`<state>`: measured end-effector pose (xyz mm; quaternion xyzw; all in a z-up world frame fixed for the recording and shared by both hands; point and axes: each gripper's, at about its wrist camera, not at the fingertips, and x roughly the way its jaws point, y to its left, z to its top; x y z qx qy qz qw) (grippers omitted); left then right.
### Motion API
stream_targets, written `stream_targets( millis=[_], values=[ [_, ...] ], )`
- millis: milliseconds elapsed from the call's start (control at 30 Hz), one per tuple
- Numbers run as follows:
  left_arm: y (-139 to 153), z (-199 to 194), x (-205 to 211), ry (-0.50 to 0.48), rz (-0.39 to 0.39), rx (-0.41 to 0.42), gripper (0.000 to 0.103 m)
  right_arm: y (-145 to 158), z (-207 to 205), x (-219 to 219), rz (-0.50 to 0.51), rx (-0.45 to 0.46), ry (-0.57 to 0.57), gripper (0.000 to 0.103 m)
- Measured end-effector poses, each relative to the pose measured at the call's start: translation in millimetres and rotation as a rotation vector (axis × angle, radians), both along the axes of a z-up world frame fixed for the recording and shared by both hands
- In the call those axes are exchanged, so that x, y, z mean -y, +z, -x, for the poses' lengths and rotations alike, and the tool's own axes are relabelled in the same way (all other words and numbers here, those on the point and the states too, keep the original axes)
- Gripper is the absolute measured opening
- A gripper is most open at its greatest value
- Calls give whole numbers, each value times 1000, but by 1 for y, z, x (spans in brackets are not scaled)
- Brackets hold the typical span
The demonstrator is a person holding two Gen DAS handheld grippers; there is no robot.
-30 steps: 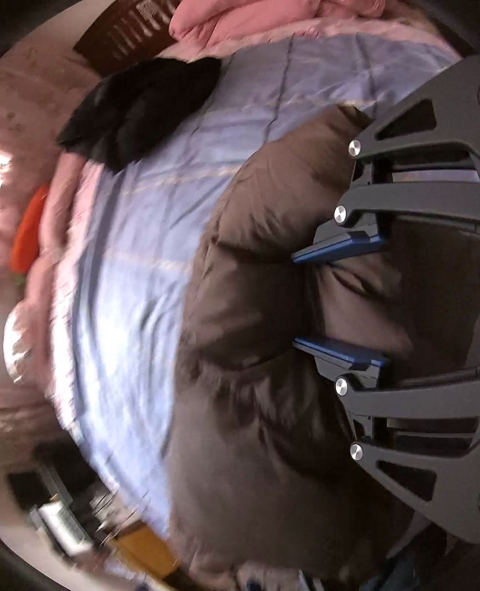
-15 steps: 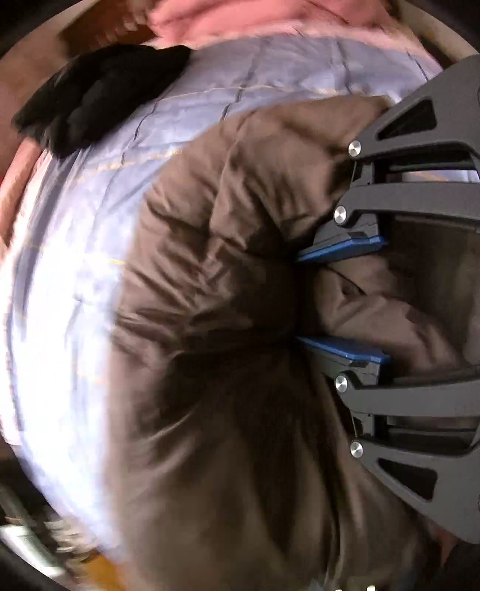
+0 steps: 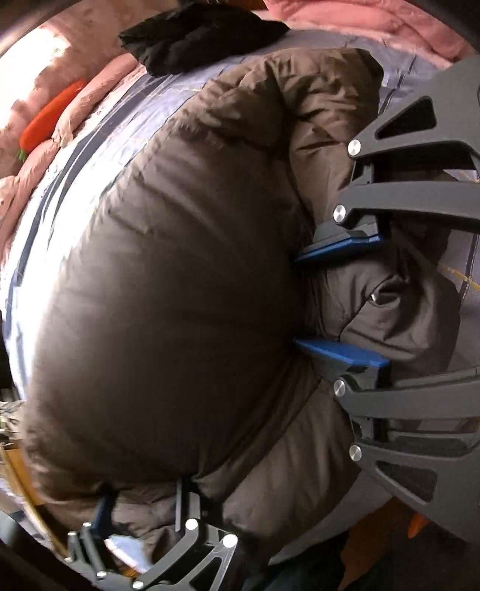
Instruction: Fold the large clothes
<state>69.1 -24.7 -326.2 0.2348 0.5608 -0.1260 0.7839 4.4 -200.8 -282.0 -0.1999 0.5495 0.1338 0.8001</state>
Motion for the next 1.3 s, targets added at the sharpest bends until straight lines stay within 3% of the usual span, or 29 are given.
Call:
stream_targets(
  millis=[433,500,567,600,633,700,767,833,900,967,1100,1167,1233,1300],
  values=[
    [-17,-14,0,23,4,-38,99,-25,-9,-2,41,-15,-15,43],
    [-8,-17,-4,25,33,-31,91,-21,-12,1,22,-4,12,43],
    [15,-14,-6,-11,50,28,80,-6,-15,11,-39,-22,27,46],
    [35,-7,-6,-44,47,100,80,12,-16,20,-127,-26,17,51],
    [49,-2,-6,-66,51,151,80,30,-15,28,-200,5,15,61],
    [85,0,-14,-95,114,246,83,67,-14,40,-323,120,4,64],
    [99,-20,-30,-28,157,276,84,84,-23,43,-358,197,-27,64],
    [84,-52,-49,83,147,224,79,87,-42,34,-369,237,-63,60],
    [57,-80,-70,194,134,137,64,79,-63,20,-414,226,-65,53],
    [35,-94,-87,257,158,67,64,62,-76,9,-407,209,-85,53],
    [14,-84,-72,178,31,98,65,21,-88,1,-373,192,-101,54],
    [14,-77,-64,162,-14,115,62,20,-91,-3,-368,187,-106,54],
    [25,-70,-56,149,-12,151,61,29,-89,1,-389,201,-120,54],
    [50,-55,-47,133,85,207,67,42,-81,11,-456,244,-163,54]
  ],
)
